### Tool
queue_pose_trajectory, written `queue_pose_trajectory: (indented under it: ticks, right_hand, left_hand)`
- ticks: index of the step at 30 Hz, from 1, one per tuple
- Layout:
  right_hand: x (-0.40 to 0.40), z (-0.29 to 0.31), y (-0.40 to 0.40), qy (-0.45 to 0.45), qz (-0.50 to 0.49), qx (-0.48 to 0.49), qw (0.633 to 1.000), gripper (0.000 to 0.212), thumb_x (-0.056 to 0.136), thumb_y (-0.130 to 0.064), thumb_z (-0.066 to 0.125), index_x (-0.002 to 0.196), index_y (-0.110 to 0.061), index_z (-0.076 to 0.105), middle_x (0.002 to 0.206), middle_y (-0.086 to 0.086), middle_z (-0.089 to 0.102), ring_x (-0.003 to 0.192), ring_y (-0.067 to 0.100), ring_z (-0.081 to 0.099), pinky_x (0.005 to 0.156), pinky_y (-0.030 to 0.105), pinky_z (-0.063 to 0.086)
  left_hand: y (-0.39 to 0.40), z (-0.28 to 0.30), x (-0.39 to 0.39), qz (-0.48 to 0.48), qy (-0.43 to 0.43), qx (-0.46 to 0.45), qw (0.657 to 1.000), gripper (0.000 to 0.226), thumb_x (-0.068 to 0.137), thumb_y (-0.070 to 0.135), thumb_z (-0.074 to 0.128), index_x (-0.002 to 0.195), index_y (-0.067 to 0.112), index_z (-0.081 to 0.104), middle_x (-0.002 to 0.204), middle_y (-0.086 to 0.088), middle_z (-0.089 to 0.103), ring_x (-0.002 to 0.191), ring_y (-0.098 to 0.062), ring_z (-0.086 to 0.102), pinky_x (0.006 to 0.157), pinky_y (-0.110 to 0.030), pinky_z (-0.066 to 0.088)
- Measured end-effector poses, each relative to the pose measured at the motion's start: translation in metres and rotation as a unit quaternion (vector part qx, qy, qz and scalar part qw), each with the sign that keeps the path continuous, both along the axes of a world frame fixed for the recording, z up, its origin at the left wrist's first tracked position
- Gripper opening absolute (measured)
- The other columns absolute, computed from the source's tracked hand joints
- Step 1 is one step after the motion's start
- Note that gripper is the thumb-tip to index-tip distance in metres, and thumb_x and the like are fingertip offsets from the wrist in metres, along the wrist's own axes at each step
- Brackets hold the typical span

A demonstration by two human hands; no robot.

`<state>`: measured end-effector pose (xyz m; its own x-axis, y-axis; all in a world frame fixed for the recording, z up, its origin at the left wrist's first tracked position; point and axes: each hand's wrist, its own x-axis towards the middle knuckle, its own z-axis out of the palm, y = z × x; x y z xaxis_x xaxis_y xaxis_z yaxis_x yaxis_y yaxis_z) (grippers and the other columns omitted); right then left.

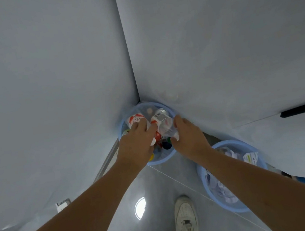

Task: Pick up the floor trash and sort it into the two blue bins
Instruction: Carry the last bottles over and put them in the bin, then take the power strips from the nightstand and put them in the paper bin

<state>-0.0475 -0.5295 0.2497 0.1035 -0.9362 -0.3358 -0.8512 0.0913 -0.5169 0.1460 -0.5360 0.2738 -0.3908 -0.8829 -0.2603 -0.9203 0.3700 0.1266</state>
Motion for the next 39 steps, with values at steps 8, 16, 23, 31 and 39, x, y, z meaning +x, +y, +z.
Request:
queue_pose_trajectory:
  ticks: [8, 16, 23, 31, 39]
  right_hand:
    - [0.009, -0.021, -0.001, -0.003, -0.011, 0.031, 0.999, 0.064, 0.084, -0.029, 0.074, 0.133, -0.015, 0.036, 0.111, 0.009, 0.056, 0.091, 0.028, 0.063, 0.076, 0.041, 0.056]
    - [0.004, -0.027, 0.003, -0.024, -0.014, 0.028, 0.999, 0.056, 0.083, -0.036, 0.075, 0.126, -0.018, 0.044, 0.111, 0.006, 0.056, 0.094, 0.023, 0.061, 0.08, 0.038, 0.055]
    - [0.01, -0.005, 0.007, -0.002, 0.003, -0.003, 1.0, 0.047, 0.086, -0.03, 0.072, 0.123, -0.019, 0.046, 0.109, 0.004, 0.057, 0.091, 0.022, 0.061, 0.073, 0.034, 0.051]
    - [0.069, 0.085, 0.083, 0.032, 0.062, 0.041, 0.997, 0.029, 0.085, -0.027, 0.064, 0.112, -0.024, 0.052, 0.109, -0.003, 0.059, 0.095, 0.023, 0.062, 0.076, 0.035, 0.051]
    - [0.191, 0.267, 0.17, 0.021, 0.132, 0.044, 0.99, 0.034, 0.088, -0.032, 0.06, 0.121, -0.026, 0.053, 0.114, -0.006, 0.059, 0.101, 0.017, 0.06, 0.075, 0.027, 0.04]
  left_hand:
    - [-0.005, -0.019, -0.01, -0.091, -0.052, -0.015, 0.994, 0.059, 0.089, 0.037, 0.072, 0.14, 0.019, 0.048, 0.144, -0.011, 0.05, 0.132, -0.03, 0.048, 0.086, -0.043, 0.061]
    - [-0.013, -0.035, -0.008, -0.096, 0.019, 0.015, 0.995, 0.065, 0.084, 0.037, 0.078, 0.141, 0.026, 0.05, 0.14, -0.012, 0.047, 0.13, -0.03, 0.049, 0.077, -0.044, 0.063]
    - [0.009, -0.007, 0.01, -0.045, 0.123, 0.011, 0.991, 0.052, 0.091, 0.033, 0.07, 0.138, 0.02, 0.053, 0.131, -0.011, 0.057, 0.112, -0.027, 0.061, 0.075, -0.036, 0.062]
    - [0.094, 0.097, 0.073, 0.06, 0.201, 0.037, 0.977, 0.041, 0.087, 0.036, 0.064, 0.126, 0.024, 0.058, 0.117, 0.003, 0.055, 0.104, -0.017, 0.056, 0.066, -0.027, 0.049]
    - [0.197, 0.267, 0.188, 0.125, 0.145, 0.098, 0.977, 0.043, 0.092, 0.047, 0.053, 0.132, 0.031, 0.051, 0.121, 0.006, 0.051, 0.115, -0.014, 0.051, 0.086, -0.036, 0.051]
